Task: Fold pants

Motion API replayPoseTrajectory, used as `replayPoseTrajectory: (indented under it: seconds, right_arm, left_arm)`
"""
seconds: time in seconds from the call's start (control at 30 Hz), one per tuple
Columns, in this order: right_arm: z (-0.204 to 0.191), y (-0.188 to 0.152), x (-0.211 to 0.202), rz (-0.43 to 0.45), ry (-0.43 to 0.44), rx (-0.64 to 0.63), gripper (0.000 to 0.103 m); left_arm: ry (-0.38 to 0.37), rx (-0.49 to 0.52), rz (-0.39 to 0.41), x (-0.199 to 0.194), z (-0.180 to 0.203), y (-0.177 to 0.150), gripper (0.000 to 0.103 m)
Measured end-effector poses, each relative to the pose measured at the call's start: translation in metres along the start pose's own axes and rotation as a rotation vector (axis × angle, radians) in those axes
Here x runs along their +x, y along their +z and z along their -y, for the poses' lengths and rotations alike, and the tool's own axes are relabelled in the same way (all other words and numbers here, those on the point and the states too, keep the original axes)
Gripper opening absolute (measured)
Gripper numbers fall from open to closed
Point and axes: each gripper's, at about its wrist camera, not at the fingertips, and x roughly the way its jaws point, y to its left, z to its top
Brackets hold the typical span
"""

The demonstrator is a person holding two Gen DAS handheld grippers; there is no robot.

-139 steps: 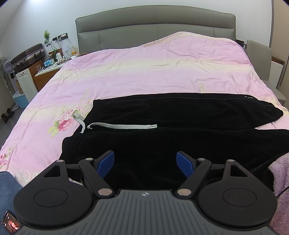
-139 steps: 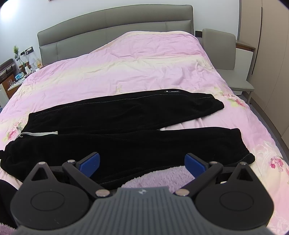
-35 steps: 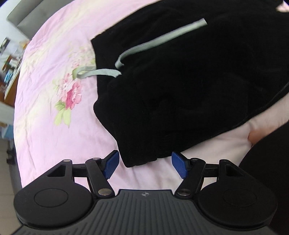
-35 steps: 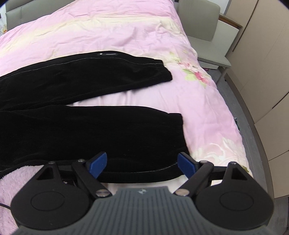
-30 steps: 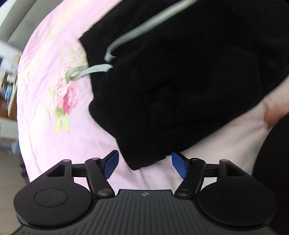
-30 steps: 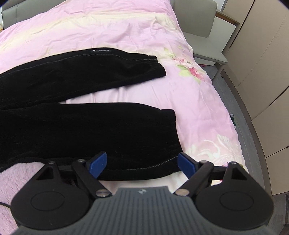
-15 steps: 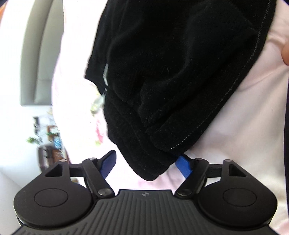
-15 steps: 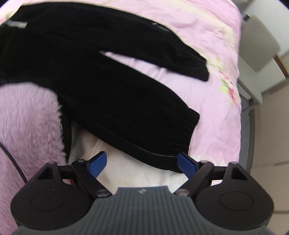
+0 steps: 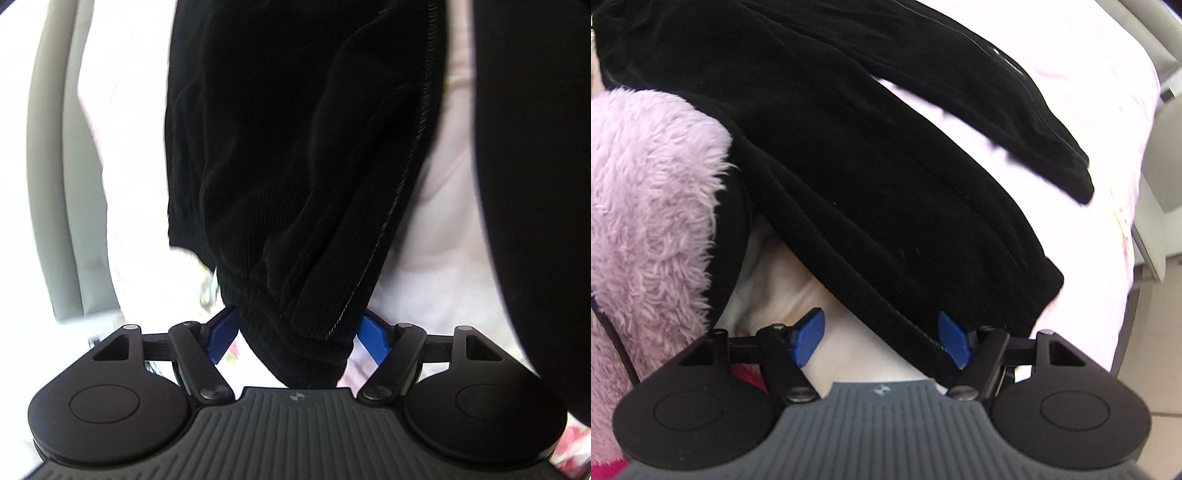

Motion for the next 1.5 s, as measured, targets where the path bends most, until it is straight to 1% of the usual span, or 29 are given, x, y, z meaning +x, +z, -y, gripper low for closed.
replayPoseTrajectory:
  seconds: [0.03, 0.1, 0.13, 0.17, 0.2, 0.23, 0.27, 0.33, 0.37, 0.4, 0.47, 0.53, 0.6, 0.7, 0.77, 0.83, 0.93, 0.97, 1.07, 1.13, 1.17, 1.2, 1.33, 1.43, 1.47, 1.5]
  right_arm:
    - [0.0, 0.001, 0.001, 0.01, 0.006, -0.004, 0.063]
    - [0.0, 0.004, 0.006, 0.015, 0.021, -0.004, 0.054]
    - [0.0, 0.008, 0.009, 0.0, 0.03, -0.009, 0.042]
    - [0.001, 0.009, 0.012, -0.018, 0.03, -0.015, 0.029]
    - [0.002, 0.014, 0.009, -0.026, 0.022, -0.019, 0.023]
    - [0.004, 0.015, 0.008, -0.025, 0.02, -0.014, 0.017]
    - [0.007, 0.015, 0.005, -0.018, 0.024, 0.001, 0.015]
    - [0.011, 0.017, -0.003, 0.005, 0.014, 0.024, 0.012]
    - [0.013, 0.019, -0.008, 0.018, 0.001, 0.028, 0.01]
    - [0.013, 0.019, -0.014, 0.033, -0.011, 0.029, 0.009]
    - [0.018, 0.022, -0.021, 0.061, -0.024, 0.054, 0.007]
    - [0.023, 0.027, -0.03, 0.087, -0.045, 0.078, 0.006]
    - [0.024, 0.036, -0.039, 0.117, -0.087, 0.079, 0.004]
    - [0.035, 0.056, -0.054, 0.164, -0.16, 0.099, 0.002]
    - [0.047, 0.072, -0.064, 0.196, -0.204, 0.132, 0.002]
    - [0.061, 0.091, -0.07, 0.214, -0.243, 0.162, 0.001]
    - [0.077, 0.12, -0.072, 0.223, -0.306, 0.173, 0.001]
    - [0.083, 0.13, -0.071, 0.224, -0.322, 0.18, 0.001]
    - [0.107, 0.161, -0.059, 0.227, -0.341, 0.231, 0.001]
    - [0.122, 0.181, -0.045, 0.216, -0.348, 0.262, 0.001]
    - [0.128, 0.191, -0.037, 0.205, -0.354, 0.268, 0.001]
    - [0.125, 0.2, -0.033, 0.193, -0.363, 0.268, 0.001]
    - [0.141, 0.234, 0.017, 0.144, -0.361, 0.252, 0.001]
    - [0.145, 0.249, 0.056, 0.103, -0.35, 0.225, 0.002]
    - [0.147, 0.252, 0.068, 0.086, -0.357, 0.213, 0.002]
    - [0.15, 0.254, 0.076, 0.075, -0.356, 0.21, 0.002]
  left_arm:
    - [-0.016, 0.018, 0.003, 0.003, -0.001, 0.002, 0.085]
    - [-0.035, 0.043, 0.005, 0.008, -0.003, 0.006, 0.083]
    - [-0.049, 0.049, -0.001, 0.011, -0.004, 0.008, 0.079]
    - [-0.065, 0.045, -0.011, 0.011, -0.005, 0.009, 0.068]
    - [-0.073, 0.036, -0.02, 0.012, -0.007, 0.01, 0.058]
    - [-0.073, 0.021, -0.021, 0.011, -0.009, 0.011, 0.054]
    - [-0.076, 0.003, -0.016, 0.009, -0.012, 0.01, 0.045]
    - [-0.09, -0.081, -0.002, 0.006, -0.024, 0.007, 0.04]
    - [-0.108, -0.153, 0.01, 0.002, -0.033, 0.005, 0.034]
    - [-0.131, -0.239, 0.032, -0.002, -0.045, 0.004, 0.031]
    - [-0.153, -0.412, 0.064, -0.006, -0.068, -0.003, 0.03]
    - [-0.174, -0.592, 0.076, -0.007, -0.093, -0.012, 0.029]
    - [-0.182, -0.716, 0.072, -0.006, -0.114, -0.017, 0.028]
    - [-0.176, -0.867, 0.044, -0.005, -0.142, -0.022, 0.027]
    - [-0.164, -0.945, 0.021, -0.001, -0.164, -0.023, 0.027]
    - [-0.164, -1.009, -0.01, 0.009, -0.187, -0.022, 0.027]
    - [-0.165, -1.092, -0.046, 0.03, -0.223, -0.017, 0.027]
    - [-0.162, -1.12, -0.059, 0.03, -0.227, -0.017, 0.027]
    - [-0.126, -1.161, -0.091, 0.056, -0.258, -0.004, 0.026]
    - [-0.097, -1.168, -0.112, 0.067, -0.272, 0.002, 0.024]
    - [-0.092, -1.171, -0.12, 0.076, -0.279, 0.006, 0.023]
    - [-0.094, -1.171, -0.133, 0.088, -0.283, 0.013, 0.023]
    - [-0.099, -1.117, -0.171, 0.128, -0.281, 0.037, 0.022]
    - [-0.106, -1.099, -0.2, 0.147, -0.271, 0.047, 0.021]
    - [-0.108, -1.096, -0.211, 0.156, -0.27, 0.048, 0.02]
    - [-0.12, -1.101, -0.223, 0.164, -0.272, 0.048, 0.004]
